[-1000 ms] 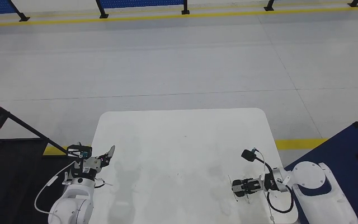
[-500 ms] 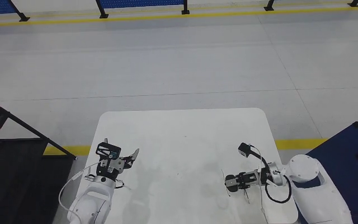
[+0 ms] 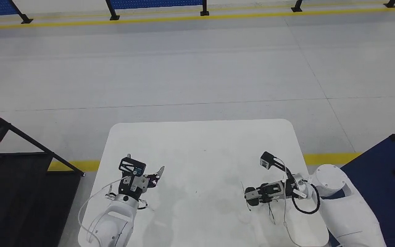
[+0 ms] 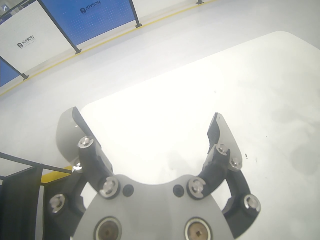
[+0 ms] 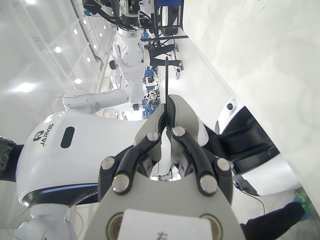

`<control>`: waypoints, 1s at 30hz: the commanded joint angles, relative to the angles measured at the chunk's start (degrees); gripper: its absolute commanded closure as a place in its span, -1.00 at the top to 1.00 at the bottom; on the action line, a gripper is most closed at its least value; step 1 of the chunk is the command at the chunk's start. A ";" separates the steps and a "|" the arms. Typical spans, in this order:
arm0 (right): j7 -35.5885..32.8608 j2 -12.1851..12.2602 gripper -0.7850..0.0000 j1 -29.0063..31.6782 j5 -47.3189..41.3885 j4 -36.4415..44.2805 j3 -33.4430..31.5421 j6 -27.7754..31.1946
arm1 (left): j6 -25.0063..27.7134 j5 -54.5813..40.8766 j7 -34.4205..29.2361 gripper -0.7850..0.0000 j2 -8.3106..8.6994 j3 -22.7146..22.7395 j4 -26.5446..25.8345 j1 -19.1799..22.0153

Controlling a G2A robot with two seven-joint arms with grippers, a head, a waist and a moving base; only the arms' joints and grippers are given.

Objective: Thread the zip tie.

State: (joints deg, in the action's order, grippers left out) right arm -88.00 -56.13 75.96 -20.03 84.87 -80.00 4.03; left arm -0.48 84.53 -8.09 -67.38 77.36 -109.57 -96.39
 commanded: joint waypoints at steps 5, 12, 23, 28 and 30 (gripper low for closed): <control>0.26 -0.55 -1.00 -0.19 -9.77 -1.91 0.94 -2.84 | 4.94 1.57 6.40 1.00 0.08 -1.33 0.43 -0.24; 0.00 -1.04 -1.00 -4.17 -24.40 -6.92 6.28 -9.96 | 8.08 8.21 9.20 1.00 0.10 -4.74 1.05 0.69; 0.00 -1.32 -1.00 -6.17 -35.16 -10.14 10.64 -16.12 | 11.71 7.90 11.10 1.00 0.16 -5.83 0.74 0.68; 1.11 -1.71 -1.00 -5.16 -39.84 -10.41 11.16 -18.97 | 13.37 6.33 16.47 1.00 0.06 -6.86 0.41 1.05; 2.05 -2.35 -1.00 -4.69 -47.42 -11.09 12.04 -22.36 | 14.51 8.01 19.50 1.00 0.09 -7.88 1.05 1.28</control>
State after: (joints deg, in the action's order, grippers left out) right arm -86.74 -58.16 71.06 -60.36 74.15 -68.48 -16.21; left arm 13.60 91.50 9.64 -67.30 70.00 -108.91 -95.22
